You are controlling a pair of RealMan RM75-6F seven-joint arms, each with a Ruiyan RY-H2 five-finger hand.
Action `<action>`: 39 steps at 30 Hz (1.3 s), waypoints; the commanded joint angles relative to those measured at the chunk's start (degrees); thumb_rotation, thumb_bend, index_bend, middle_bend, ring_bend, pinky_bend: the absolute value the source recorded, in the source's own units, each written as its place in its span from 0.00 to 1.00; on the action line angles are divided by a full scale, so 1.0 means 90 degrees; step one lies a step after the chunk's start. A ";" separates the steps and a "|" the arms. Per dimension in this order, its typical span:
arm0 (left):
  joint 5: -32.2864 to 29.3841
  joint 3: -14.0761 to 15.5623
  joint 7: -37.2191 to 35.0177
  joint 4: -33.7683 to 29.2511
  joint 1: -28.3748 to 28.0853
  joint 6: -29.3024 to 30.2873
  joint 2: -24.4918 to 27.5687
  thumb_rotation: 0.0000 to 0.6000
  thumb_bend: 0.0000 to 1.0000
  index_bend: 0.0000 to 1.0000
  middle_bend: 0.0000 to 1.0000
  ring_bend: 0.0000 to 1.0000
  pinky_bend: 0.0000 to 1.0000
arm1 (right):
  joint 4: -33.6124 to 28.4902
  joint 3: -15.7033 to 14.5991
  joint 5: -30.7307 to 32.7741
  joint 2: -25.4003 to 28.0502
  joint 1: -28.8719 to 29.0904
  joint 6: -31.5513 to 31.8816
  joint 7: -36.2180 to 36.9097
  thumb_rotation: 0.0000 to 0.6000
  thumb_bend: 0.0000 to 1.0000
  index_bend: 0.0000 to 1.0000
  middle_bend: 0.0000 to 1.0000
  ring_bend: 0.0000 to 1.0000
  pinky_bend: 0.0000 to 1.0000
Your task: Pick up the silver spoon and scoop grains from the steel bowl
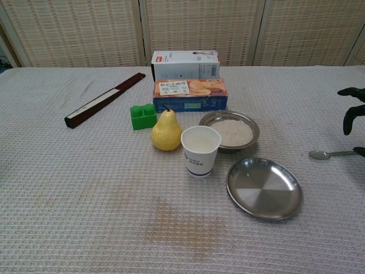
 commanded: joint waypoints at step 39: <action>-0.0018 0.0053 -0.0047 0.0050 -0.0068 -0.0173 0.0031 1.00 0.50 0.00 0.00 0.00 0.08 | 0.1575 -0.0035 0.0895 -0.0748 0.0806 -0.1202 -0.0045 1.00 0.29 0.52 0.00 0.00 0.00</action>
